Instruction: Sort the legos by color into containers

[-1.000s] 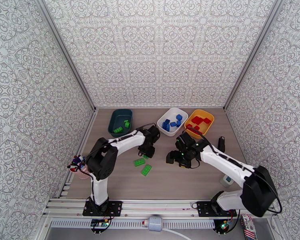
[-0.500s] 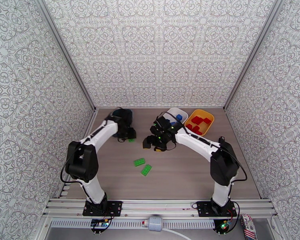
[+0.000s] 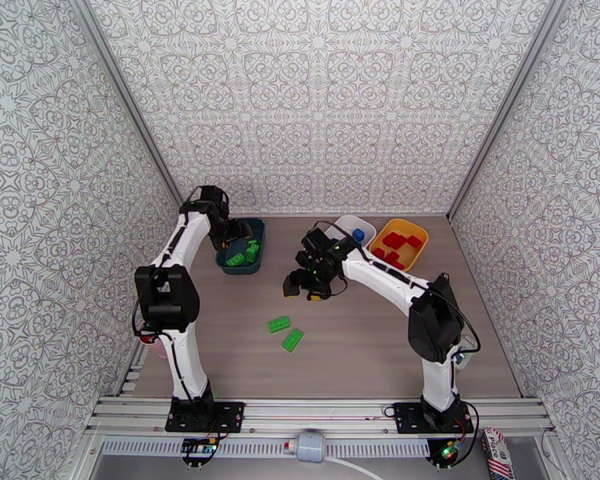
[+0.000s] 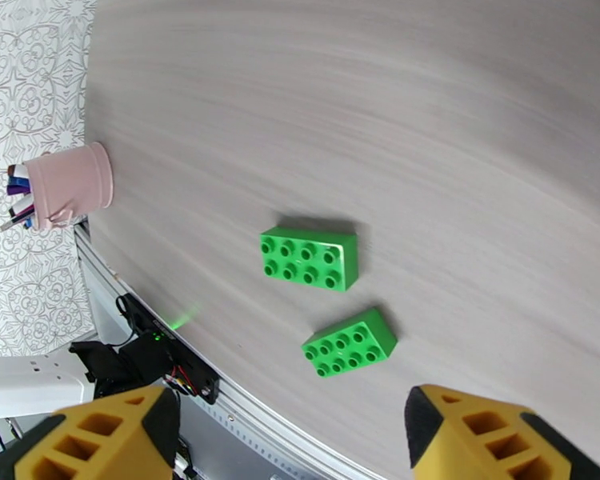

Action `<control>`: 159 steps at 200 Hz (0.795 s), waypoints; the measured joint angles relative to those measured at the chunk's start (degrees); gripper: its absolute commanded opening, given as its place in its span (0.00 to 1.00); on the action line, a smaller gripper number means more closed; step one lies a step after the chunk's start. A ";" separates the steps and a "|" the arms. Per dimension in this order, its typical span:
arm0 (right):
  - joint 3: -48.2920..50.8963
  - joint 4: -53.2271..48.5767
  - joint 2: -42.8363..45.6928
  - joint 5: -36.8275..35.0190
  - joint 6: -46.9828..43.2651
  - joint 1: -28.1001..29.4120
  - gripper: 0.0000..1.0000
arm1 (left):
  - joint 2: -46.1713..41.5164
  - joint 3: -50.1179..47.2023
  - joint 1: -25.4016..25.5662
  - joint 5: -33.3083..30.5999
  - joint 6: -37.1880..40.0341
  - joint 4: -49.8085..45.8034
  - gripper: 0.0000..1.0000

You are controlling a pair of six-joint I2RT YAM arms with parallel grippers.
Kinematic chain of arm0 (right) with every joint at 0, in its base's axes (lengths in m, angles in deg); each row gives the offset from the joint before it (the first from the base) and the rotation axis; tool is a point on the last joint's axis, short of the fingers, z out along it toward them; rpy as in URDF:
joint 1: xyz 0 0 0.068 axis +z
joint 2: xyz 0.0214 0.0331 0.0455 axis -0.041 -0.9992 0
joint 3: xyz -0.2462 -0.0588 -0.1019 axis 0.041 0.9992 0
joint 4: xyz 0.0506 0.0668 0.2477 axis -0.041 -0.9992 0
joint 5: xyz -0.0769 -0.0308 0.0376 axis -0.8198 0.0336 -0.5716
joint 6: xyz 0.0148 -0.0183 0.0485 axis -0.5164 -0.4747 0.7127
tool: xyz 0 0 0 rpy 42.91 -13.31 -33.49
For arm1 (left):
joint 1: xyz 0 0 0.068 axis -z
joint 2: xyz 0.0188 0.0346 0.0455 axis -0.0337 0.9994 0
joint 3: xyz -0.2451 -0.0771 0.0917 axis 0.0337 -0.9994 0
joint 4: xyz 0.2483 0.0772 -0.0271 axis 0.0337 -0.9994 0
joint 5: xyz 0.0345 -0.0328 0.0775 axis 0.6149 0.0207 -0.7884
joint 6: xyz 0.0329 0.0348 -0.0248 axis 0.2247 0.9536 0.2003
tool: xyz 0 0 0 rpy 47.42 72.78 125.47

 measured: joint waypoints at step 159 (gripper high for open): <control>27.47 5.27 17.94 -4.31 2.21 -0.42 0.83 | -23.65 -42.91 28.55 -7.50 8.37 1.09 0.81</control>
